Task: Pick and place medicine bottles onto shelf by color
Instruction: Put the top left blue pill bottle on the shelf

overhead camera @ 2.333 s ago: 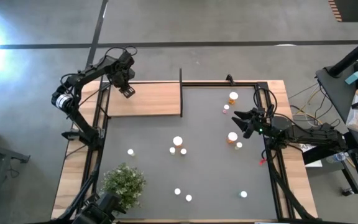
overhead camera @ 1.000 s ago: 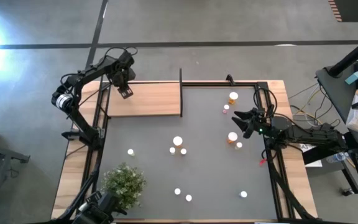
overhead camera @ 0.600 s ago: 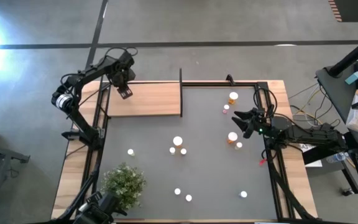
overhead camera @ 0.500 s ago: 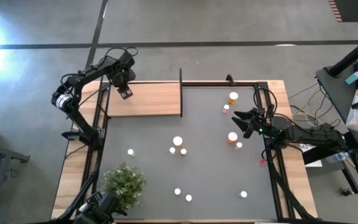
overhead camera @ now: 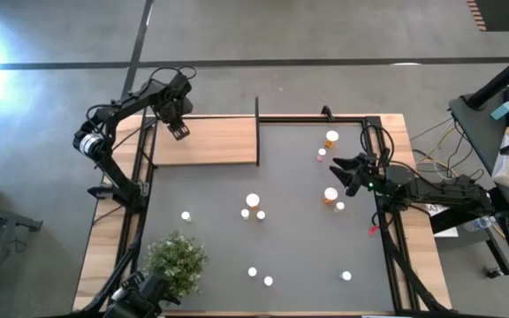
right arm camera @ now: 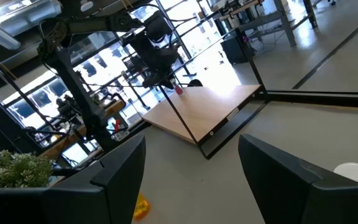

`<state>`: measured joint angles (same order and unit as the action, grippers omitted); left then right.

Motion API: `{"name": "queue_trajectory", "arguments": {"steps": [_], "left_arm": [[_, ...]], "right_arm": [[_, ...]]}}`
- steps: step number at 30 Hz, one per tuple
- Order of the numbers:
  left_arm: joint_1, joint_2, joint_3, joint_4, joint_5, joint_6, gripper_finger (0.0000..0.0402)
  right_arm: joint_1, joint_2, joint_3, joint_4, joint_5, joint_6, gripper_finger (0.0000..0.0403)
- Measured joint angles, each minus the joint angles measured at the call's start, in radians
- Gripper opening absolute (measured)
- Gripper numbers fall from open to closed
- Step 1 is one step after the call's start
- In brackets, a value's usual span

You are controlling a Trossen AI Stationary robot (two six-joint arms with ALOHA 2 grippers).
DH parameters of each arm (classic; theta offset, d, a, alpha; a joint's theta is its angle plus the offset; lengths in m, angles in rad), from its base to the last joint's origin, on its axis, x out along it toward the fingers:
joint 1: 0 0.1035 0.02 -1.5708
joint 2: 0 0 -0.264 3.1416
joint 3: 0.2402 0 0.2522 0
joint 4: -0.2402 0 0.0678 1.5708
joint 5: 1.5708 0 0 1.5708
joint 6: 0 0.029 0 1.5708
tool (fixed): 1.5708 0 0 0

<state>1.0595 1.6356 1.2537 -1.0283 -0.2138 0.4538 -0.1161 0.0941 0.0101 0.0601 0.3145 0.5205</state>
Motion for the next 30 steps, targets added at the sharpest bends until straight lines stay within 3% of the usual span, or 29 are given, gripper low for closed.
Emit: {"name": "queue_trajectory", "arguments": {"steps": [15,30], "left_arm": [[0.0,0.0,-0.001,-0.003,0.0,-0.053,0.0172],[0.0,0.0,0.013,-0.013,0.0,-0.083,0.0183]], "right_arm": [[0.0,0.0,0.0,0.0,0.0,0.0,0.0247],[0.0,0.0,0.0,0.0,0.0,0.0,0.0247]]}}
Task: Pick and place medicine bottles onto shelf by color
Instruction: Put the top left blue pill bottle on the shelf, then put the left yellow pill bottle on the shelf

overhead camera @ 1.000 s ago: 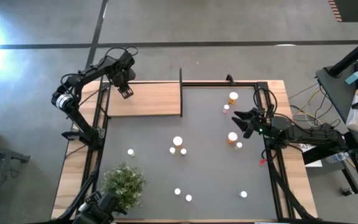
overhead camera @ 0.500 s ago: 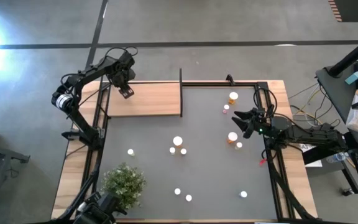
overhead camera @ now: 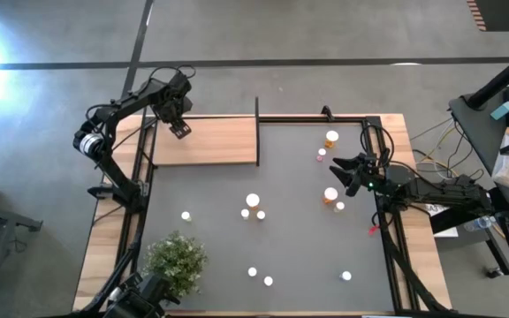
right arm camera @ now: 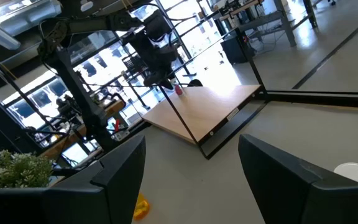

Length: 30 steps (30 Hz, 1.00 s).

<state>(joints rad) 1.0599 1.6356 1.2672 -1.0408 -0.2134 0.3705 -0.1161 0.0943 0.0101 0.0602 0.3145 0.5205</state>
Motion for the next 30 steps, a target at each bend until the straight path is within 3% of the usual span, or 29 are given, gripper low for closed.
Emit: {"name": "queue_trajectory", "arguments": {"steps": [26,30], "left_arm": [[-0.068,-0.001,0.177,-0.079,0.04,-0.029,0.0183],[-0.112,-0.002,0.239,-0.134,0.047,-0.115,0.0183]], "right_arm": [[0.0,0.0,0.0,0.0,0.0,0.0,0.0247],[0.0,0.0,0.0,0.0,0.0,0.0,0.0247]]}}
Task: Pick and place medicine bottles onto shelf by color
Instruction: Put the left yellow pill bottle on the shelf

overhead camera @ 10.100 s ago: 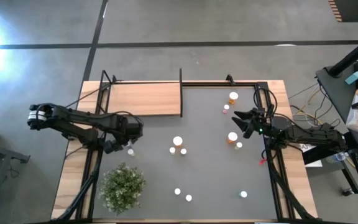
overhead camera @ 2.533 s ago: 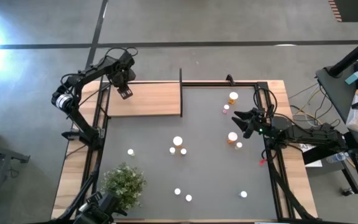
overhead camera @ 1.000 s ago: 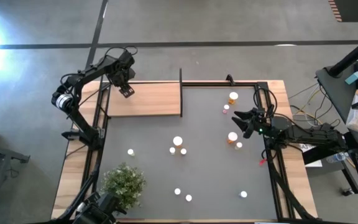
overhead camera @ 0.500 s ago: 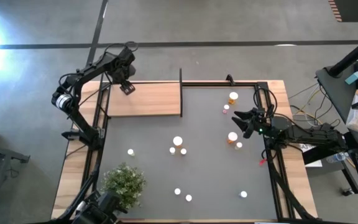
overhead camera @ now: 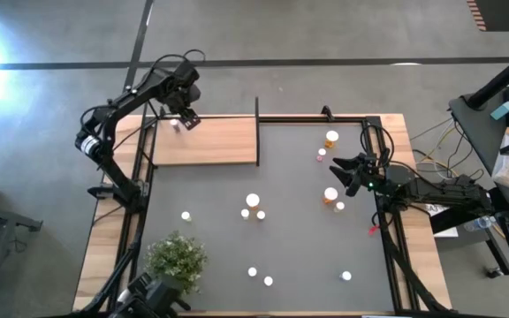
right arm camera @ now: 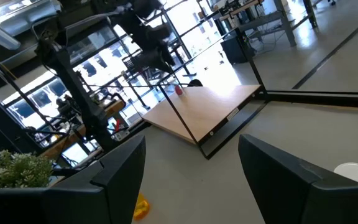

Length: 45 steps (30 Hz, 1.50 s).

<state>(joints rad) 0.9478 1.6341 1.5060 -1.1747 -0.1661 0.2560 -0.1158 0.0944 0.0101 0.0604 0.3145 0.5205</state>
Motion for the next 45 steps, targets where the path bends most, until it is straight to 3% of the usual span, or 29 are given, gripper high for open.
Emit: {"name": "queue_trajectory", "arguments": {"steps": [7,14,21,35,40,45], "left_arm": [[-0.088,0.0,0.092,-0.137,0.002,-0.333,0.0183],[-0.165,-0.015,0.135,-0.229,0.117,-0.583,0.0183],[-0.229,-0.032,0.123,-0.277,0.208,-0.677,0.0183],[-0.399,-0.032,0.122,-0.357,0.209,-0.855,0.0182],[-0.508,-0.034,0.113,-0.396,0.209,-0.955,0.0182],[-0.676,-0.095,0.027,-0.397,0.209,-1.088,0.0182]], "right_arm": [[0.0,0.0,0.0,0.0,0.0,0.0,0.0247],[0.0,0.0,0.0,0.0,0.0,0.0,0.0247],[0.0,0.0,0.0,0.0,0.0,0.0,0.0247],[0.0,0.0,0.0,0.0,0.0,0.0,0.0247],[0.0,0.0,0.0,0.0,0.0,0.0,0.0247],[0.0,0.0,0.0,0.0,0.0,0.0,0.0247]]}}
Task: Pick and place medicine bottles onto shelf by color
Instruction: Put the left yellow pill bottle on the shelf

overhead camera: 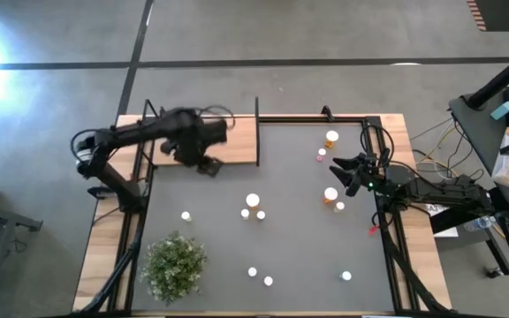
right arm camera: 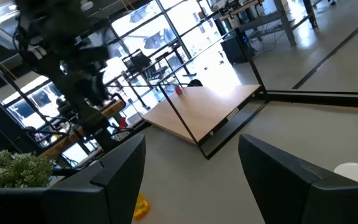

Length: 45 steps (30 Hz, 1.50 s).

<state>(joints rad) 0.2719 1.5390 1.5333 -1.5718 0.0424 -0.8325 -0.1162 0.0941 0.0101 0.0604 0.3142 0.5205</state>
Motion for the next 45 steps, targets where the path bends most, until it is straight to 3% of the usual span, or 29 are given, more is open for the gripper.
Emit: {"name": "queue_trajectory", "arguments": {"steps": [4,7,13,18,25,31,38,45], "left_arm": [[-0.178,-0.052,-0.082,0.037,-0.016,-0.196,0.0182],[-0.3,-0.086,-0.133,0.078,-0.085,-0.353,0.0182],[-0.423,-0.112,-0.202,0.089,-0.119,-0.665,0.0183],[-0.437,-0.102,-0.259,0.127,-0.062,-0.835,0.0183],[-0.44,-0.102,-0.354,0.282,0.002,-0.924,0.0183],[-0.447,-0.103,-0.437,0.302,0.054,-1.041,0.0183],[-0.459,-0.109,-0.53,0.422,0.102,-1.067,0.0183],[-0.461,-0.116,-0.555,0.425,0.114,-1.09,0.0183]], "right_arm": [[0.0,0.0,0.0,0.0,0.0,0.0,0.0247],[0.0,0.0,0.0,0.0,0.0,0.0,0.0247],[0.0,0.0,0.0,0.0,0.0,0.0,0.0247],[0.0,0.0,0.0,0.0,0.0,0.0,0.0247],[0.0,0.0,0.0,0.0,0.0,0.0,0.0247],[0.0,0.0,0.0,0.0,0.0,0.0,0.0247],[0.0,0.0,0.0,0.0,0.0,0.0,0.0247],[0.0,0.0,0.0,0.0,0.0,0.0,0.0247]]}}
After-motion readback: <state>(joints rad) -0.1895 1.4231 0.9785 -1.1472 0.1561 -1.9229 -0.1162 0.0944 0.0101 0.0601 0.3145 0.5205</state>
